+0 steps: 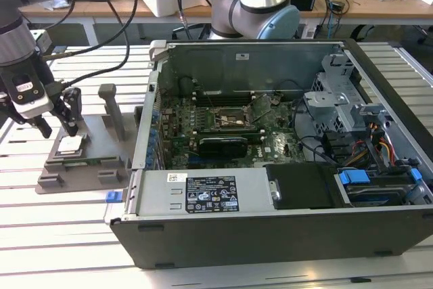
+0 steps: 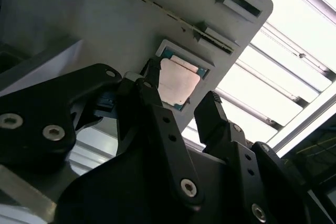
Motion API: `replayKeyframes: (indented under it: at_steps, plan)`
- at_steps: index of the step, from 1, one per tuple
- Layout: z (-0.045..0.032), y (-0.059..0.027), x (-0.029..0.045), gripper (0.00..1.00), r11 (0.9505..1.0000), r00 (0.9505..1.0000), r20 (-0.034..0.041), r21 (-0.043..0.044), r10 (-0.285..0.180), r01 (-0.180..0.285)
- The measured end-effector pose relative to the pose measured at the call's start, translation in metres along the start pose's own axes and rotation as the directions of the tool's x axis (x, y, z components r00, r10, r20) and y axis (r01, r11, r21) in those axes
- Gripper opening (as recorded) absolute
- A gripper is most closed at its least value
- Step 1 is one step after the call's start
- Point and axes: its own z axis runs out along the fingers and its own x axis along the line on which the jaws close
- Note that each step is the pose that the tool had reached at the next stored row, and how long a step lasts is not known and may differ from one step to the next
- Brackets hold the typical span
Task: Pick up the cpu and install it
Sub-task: 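Pick up the cpu and move it towards the insertion slot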
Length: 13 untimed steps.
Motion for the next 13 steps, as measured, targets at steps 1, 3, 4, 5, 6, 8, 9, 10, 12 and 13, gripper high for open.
replayKeyframes:
  at_steps: [1, 3, 4, 5, 6, 8, 9, 10, 12, 13]
  plan:
    - [0.0018, 0.0, -0.0002, 0.54, 1.0, 1.0, -0.0003, 0.0002, 0.0, 0.0]
    - [0.0056, 0.0001, -0.0009, 0.54, 1.0, 1.0, -0.001, 0.0009, 0.0, 0.0]
    - [0.0071, 0.0001, -0.0011, 0.54, 1.0, 1.0, -0.0013, 0.0011, 0.0, 0.0]
    - [0.0098, 0.0001, -0.0015, 0.54, 1.0, 1.0, -0.0018, 0.0016, 0.0, 0.0]
    - [0.0136, 0.0011, -0.0021, 0.54, 1.0, 1.0, -0.0023, 0.0019, 0.0, 0.0]
    - [0.0178, 0.0047, -0.0024, 0.54, 1.0, 1.0, -0.0025, 0.0018, -0.001, 0.001]
    - [0.0216, 0.009, -0.0023, 0.54, 1.0, 1.0, -0.0025, 0.0018, -0.002, 0.002]
    - [0.0237, 0.0102, -0.0008, 0.54, 1.0, 1.0, -0.0025, 0.0017, -0.008, 0.008]
    - [0.0259, 0.0106, 0.0007, 0.54, 0.9998, 0.9998, -0.0023, 0.0013, -0.021, 0.021]
    - [0.0279, 0.0107, 0.001, 0.54, 0.9995, 0.9995, -0.0021, 0.001, -0.031, 0.031]
